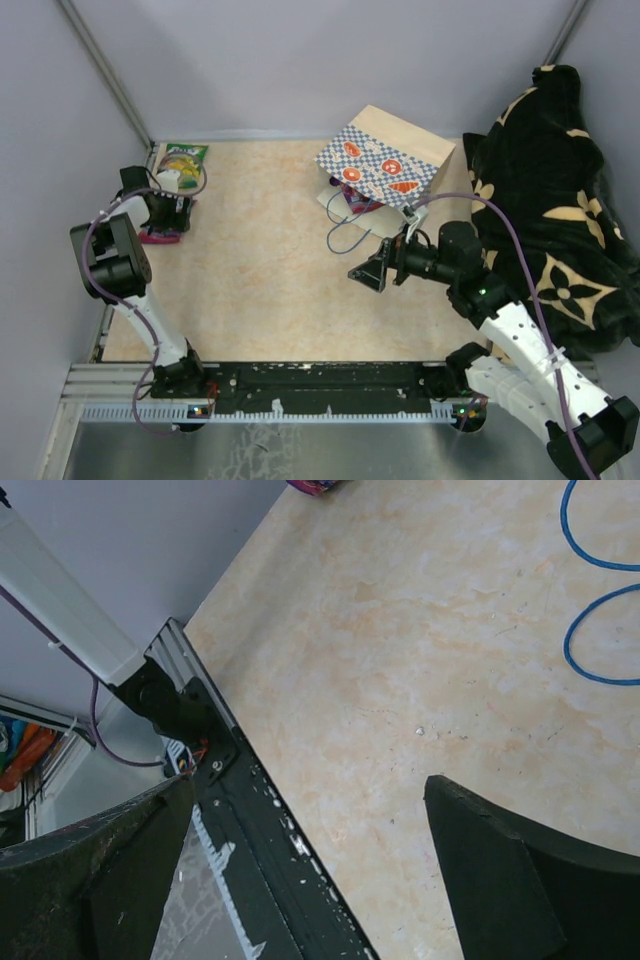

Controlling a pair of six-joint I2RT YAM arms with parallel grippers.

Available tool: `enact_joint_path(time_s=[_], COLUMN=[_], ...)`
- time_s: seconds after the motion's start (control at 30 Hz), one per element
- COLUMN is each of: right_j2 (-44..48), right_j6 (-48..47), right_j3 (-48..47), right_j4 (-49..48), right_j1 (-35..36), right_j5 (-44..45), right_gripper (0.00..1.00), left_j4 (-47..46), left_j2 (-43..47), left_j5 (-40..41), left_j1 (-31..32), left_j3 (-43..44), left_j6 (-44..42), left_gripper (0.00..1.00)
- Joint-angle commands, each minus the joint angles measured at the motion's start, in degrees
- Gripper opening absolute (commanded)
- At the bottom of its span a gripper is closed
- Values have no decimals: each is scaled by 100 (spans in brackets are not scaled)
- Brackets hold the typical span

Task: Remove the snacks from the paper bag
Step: Move the snack to the center of the board.

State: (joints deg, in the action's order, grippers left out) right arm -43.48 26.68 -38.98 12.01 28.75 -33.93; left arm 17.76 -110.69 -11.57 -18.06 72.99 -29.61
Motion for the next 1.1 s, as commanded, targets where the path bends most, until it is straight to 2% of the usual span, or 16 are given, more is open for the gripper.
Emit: enact_joint_path(time_s=[0.0, 0.4, 0.57, 0.67, 0.73, 0.77, 0.83, 0.9, 0.97, 1.0, 1.07], right_j2=[-6, -216, -574, -746, -845, -916, -1152, -1318, -1484, -1576, -1875], right_j6=[100, 130, 90, -29, -95, -150, -400, -764, -1043, -1111, -1268], right_j3=[22, 120, 40, -81, -199, -303, -609, -981, -1292, -1410, -1661], right_j4=[-309, -435, -519, -458, -371, -265, 76, 396, 526, 461, 285], right_j1=[34, 34, 43, 43, 43, 43, 55, 180, 355, 385, 438], right_j5=[31, 90, 90, 383, 844, 1153, 1770, 2573, 3229, 3376, 3518], right_gripper=[99, 99, 99, 99, 99, 99, 99, 97, 96, 96, 94], left_j4=[188, -136, -464, -629, -319, 22, 640, 653, -642, -1610, -2947], left_j2=[-425, -10, 950, 1505, 1674, 1689, 1663, 1764, 2273, 2491, 2845], left_j5=[-53, -375, -19, 906, 1557, 1545, 831, -732, -1885, -2243, -2436], left_j1=[-51, -10, 631, 1209, 1525, 1572, 1583, 1621, 1772, 1890, 2167], left_j3=[78, 453, 617, 764, 1109, 1365, 1728, 1470, 250, -525, -1657], left_j6=[66, 477, 830, 1522, 2483, 3102, 4242, 4760, 5424, 5761, 6252], left_gripper=[94, 100, 100, 100, 100, 100, 100, 98, 95, 94, 93])
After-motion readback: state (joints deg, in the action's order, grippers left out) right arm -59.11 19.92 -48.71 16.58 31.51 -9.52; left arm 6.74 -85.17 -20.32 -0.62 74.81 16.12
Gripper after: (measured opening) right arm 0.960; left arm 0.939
